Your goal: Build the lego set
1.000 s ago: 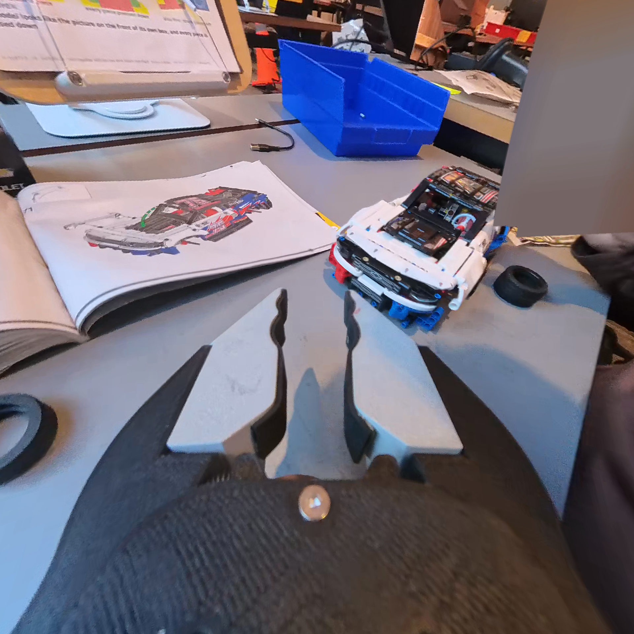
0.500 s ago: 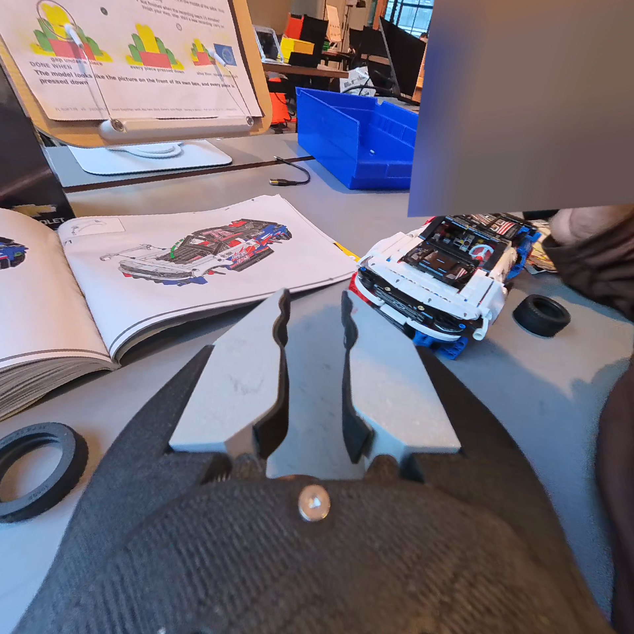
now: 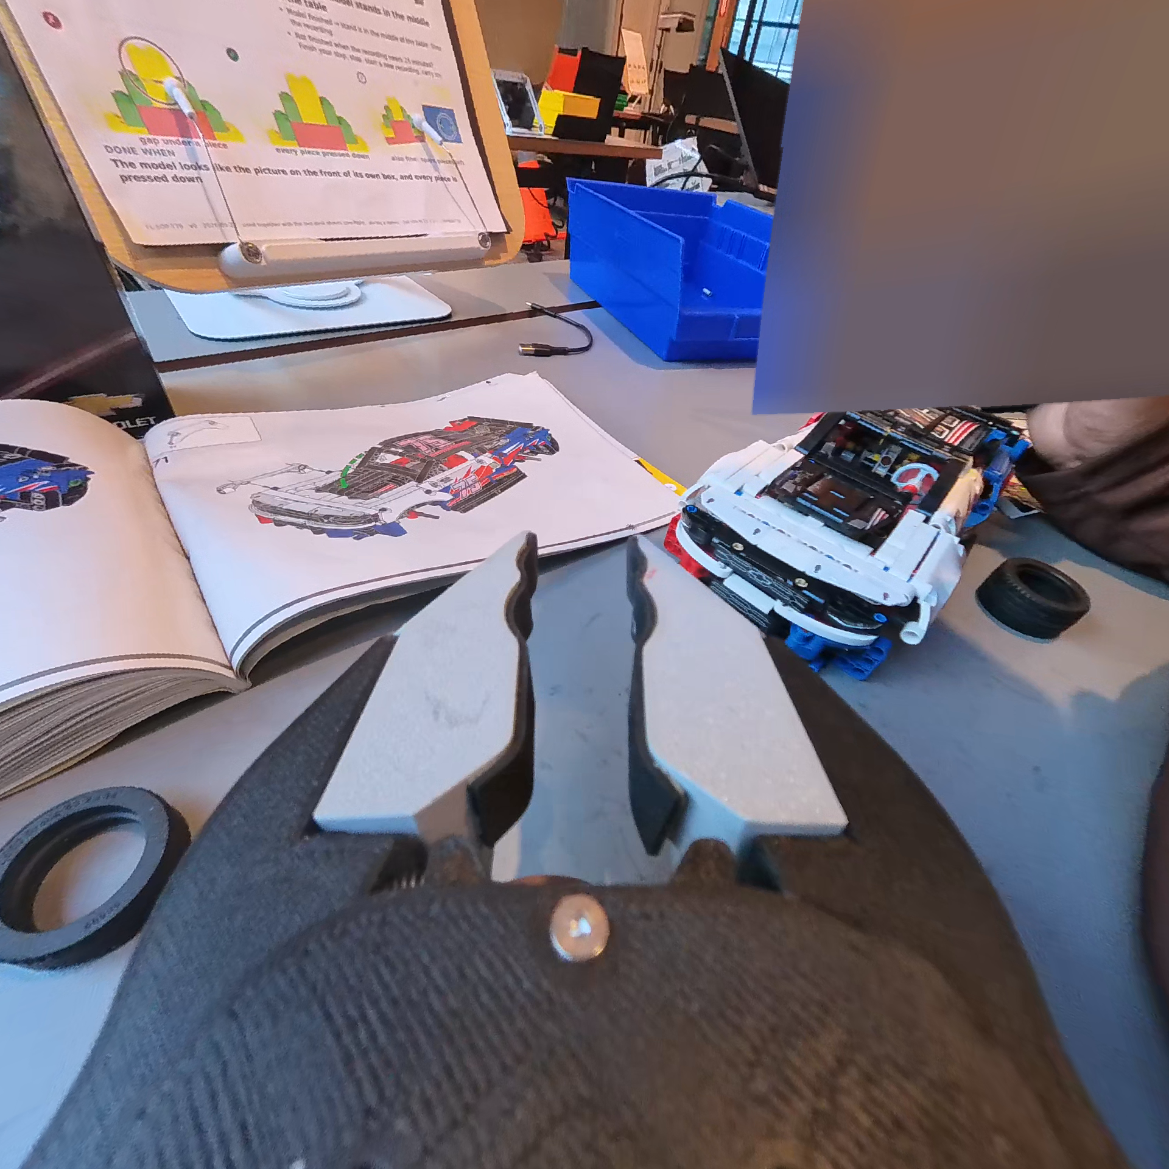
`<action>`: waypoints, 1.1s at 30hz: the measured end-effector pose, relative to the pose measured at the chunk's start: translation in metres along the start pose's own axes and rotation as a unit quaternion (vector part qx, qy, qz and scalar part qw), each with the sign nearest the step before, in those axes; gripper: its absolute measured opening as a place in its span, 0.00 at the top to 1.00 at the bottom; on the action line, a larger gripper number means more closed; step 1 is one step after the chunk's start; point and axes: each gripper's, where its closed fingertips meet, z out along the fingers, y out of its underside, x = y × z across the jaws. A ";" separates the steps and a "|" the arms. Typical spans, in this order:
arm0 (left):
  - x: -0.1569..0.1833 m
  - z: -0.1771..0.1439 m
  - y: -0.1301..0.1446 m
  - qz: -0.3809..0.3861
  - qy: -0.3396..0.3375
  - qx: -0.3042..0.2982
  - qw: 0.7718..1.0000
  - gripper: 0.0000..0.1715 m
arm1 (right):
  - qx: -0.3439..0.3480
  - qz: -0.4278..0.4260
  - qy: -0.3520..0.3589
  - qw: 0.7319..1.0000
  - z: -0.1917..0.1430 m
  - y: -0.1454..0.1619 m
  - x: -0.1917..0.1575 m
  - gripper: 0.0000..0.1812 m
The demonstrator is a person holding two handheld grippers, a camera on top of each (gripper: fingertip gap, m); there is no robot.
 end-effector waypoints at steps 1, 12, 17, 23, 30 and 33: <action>0.000 0.000 0.000 0.000 0.000 0.001 1.000 0.85 | -0.002 0.002 -0.001 1.000 0.000 0.001 0.000 0.98; 0.001 -0.002 -0.003 -0.004 0.007 0.012 1.000 0.85 | -0.008 -0.003 -0.036 0.999 -0.002 -0.012 -0.018 1.00; 0.001 -0.003 -0.003 -0.010 0.014 0.014 1.000 0.85 | -0.088 -0.007 -0.144 0.986 0.011 -0.003 -0.063 1.00; 0.005 -0.005 -0.005 0.007 0.013 0.022 1.000 0.86 | -0.239 -0.024 -0.278 0.930 0.011 0.038 -0.127 1.00; 0.005 0.003 0.004 0.036 -0.010 -0.016 0.999 0.85 | -0.328 -0.075 -0.332 0.881 0.004 0.071 -0.169 0.99; 0.004 0.003 0.004 0.042 -0.017 -0.014 0.999 0.85 | -0.352 -0.121 -0.308 0.876 0.006 0.071 -0.165 1.00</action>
